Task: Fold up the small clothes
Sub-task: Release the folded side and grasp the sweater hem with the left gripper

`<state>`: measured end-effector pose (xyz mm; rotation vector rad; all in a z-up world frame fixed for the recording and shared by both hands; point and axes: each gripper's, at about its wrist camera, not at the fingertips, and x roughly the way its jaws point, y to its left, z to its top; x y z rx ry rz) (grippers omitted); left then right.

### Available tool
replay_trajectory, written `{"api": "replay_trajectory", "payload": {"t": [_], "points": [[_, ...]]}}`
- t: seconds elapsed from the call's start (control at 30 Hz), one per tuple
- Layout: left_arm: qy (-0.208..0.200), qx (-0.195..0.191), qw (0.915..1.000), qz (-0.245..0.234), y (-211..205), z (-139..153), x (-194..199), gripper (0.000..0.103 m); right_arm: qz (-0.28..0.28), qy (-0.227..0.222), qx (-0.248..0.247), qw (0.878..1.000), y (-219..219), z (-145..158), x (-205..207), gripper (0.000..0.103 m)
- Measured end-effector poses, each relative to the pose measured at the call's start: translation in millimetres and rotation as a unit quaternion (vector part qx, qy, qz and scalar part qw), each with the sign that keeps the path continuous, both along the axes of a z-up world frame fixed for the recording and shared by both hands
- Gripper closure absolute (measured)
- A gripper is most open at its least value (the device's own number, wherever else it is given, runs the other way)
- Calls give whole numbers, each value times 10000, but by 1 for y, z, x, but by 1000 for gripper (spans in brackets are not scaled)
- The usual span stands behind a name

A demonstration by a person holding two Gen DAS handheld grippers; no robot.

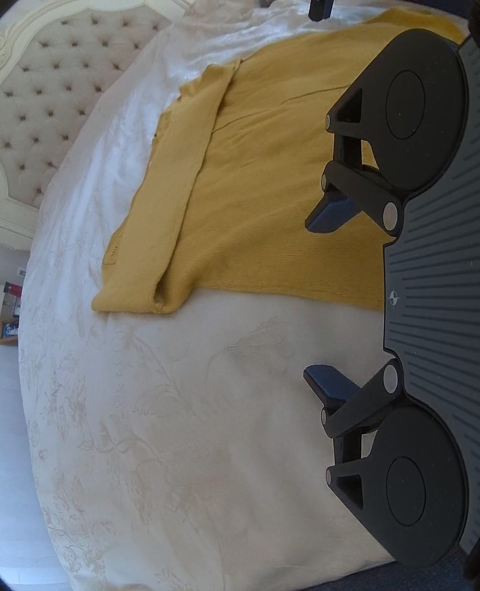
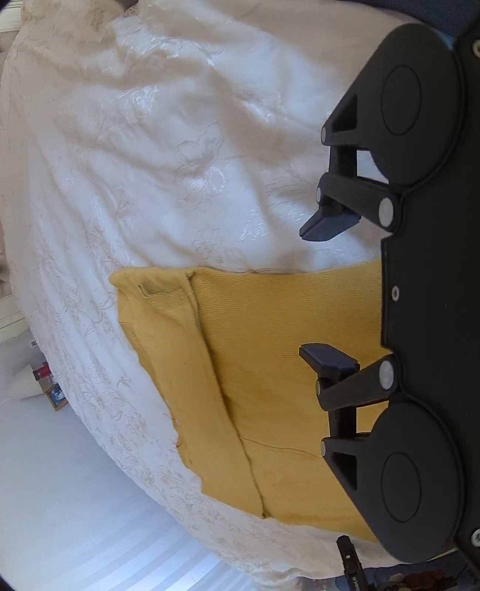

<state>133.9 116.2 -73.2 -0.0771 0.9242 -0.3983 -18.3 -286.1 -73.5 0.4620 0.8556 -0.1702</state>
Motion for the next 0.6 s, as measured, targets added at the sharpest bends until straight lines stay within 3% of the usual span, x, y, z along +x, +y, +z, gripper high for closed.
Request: {"api": "replay_trajectory", "payload": {"t": [0.27, 0.5, 0.6], "points": [[218, 527, 9975, -420, -11, -9, -32, 25, 321, 846, 390, 9951, 11, -12, -52, 35], [358, 409, 9974, -471, -6, -15, -48, 23, 386, 1180, 944, 9878, 10, -23, -60, 29], [391, 247, 9976, -517, -6, -18, -48, 12, 552, 1311, 996, 9848, 14, -30, -52, 22]]}}
